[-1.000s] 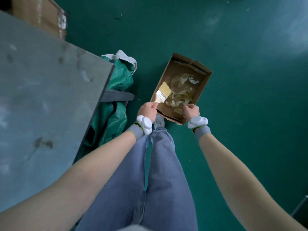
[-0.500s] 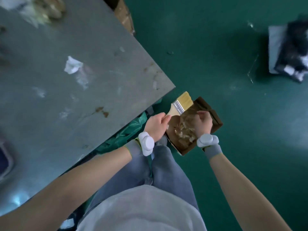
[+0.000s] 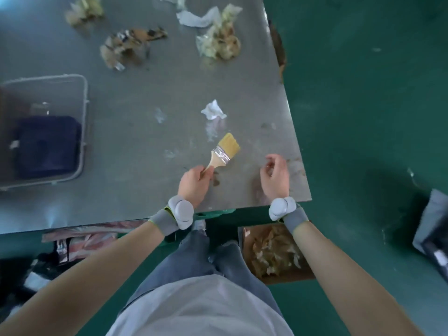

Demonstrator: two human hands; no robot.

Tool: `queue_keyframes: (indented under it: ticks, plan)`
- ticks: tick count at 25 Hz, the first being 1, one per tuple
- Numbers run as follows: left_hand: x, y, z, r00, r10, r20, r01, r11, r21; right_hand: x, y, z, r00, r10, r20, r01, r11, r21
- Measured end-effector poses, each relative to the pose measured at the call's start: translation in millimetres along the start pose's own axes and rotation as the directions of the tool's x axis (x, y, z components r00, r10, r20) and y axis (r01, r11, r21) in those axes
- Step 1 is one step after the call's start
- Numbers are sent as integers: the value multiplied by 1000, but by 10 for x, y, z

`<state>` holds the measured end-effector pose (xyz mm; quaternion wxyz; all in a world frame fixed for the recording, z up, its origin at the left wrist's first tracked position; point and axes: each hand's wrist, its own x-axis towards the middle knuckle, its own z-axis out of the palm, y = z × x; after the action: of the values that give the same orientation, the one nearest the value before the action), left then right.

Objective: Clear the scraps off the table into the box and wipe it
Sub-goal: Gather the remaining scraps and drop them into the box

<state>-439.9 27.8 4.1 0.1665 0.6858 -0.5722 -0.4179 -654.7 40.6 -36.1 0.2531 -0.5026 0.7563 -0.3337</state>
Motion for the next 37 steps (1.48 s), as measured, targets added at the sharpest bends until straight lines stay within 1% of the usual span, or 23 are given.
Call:
queue_keyframes:
  ticks: [1, 3, 6, 9, 12, 16, 18, 20, 22, 24, 26, 27, 29, 31, 32, 33, 35, 37]
  plan:
    - [80, -28, -142, 999, -43, -25, 42, 999, -16, 88, -157, 111, 997, -21, 78, 22, 1000, -18]
    - [238, -67, -401, 994, -86, -69, 82, 995, -55, 271, -456, 302, 977, -68, 201, 80, 995, -54]
    - [479, -141, -766, 985, -115, -130, 102, 989, -105, 583, -882, 583, 934, -162, 320, 200, 975, -92]
    - [684, -194, -1014, 980, -141, -141, 124, 984, -126, 954, -1152, 837, 914, -183, 362, 250, 957, -148]
    - [862, -230, -1169, 979, -150, -138, 129, 980, -155, 1270, -1270, 1097, 916, -124, 382, 245, 926, -288]
    - [1046, -241, -1279, 980, -145, -140, 123, 980, -155, 1458, -1327, 1284, 904, -52, 425, 256, 861, -440]
    - [1130, -234, -1309, 980, -145, -137, 124, 981, -151, 1545, -1305, 1334, 896, -48, 442, 280, 834, -476]
    - [1243, -206, -1319, 977, -161, -139, 139, 978, -155, 1675, -1264, 1387, 891, -51, 451, 284, 838, -466]
    - [1339, -169, -1325, 975, -173, -142, 151, 976, -154, 1764, -1254, 1404, 891, -65, 448, 277, 861, -426]
    - [1485, -80, -1328, 972, -179, -149, 160, 978, -134, 1908, -1273, 1397, 888, -107, 448, 305, 866, -397]
    - [1698, 65, -1319, 969, -185, -165, 173, 981, -85, 2156, -1292, 1353, 898, -176, 404, 339, 862, -376]
    - [1846, 162, -1299, 966, -190, -176, 181, 981, -64, 2346, -1295, 1314, 913, -210, 349, 342, 861, -376]
    - [2127, 323, -1302, 963, -175, -205, 175, 984, -16, 2684, -1345, 1217, 959, -216, 183, 270, 892, -362]
    - [2461, 492, -1270, 954, -149, -259, 164, 986, 37, 3051, -1388, 1113, 977, -211, 19, 210, 949, -236]
    - [2607, 570, -1251, 949, -131, -287, 155, 986, 64, 3193, -1382, 1070, 976, -214, -32, 207, 967, -152]
    - [2751, 646, -1230, 942, -118, -313, 150, 985, 82, 3332, -1360, 1037, 974, -220, -57, 215, 973, -79]
    - [3113, 851, -1173, 927, -106, -360, 151, 983, 102, 3697, -1329, 968, 971, -238, -34, 238, 971, 6]
    - [3375, 1013, -1206, 917, -89, -389, 150, 980, 130, 3979, -1340, 963, 949, -313, 30, 313, 950, -12]
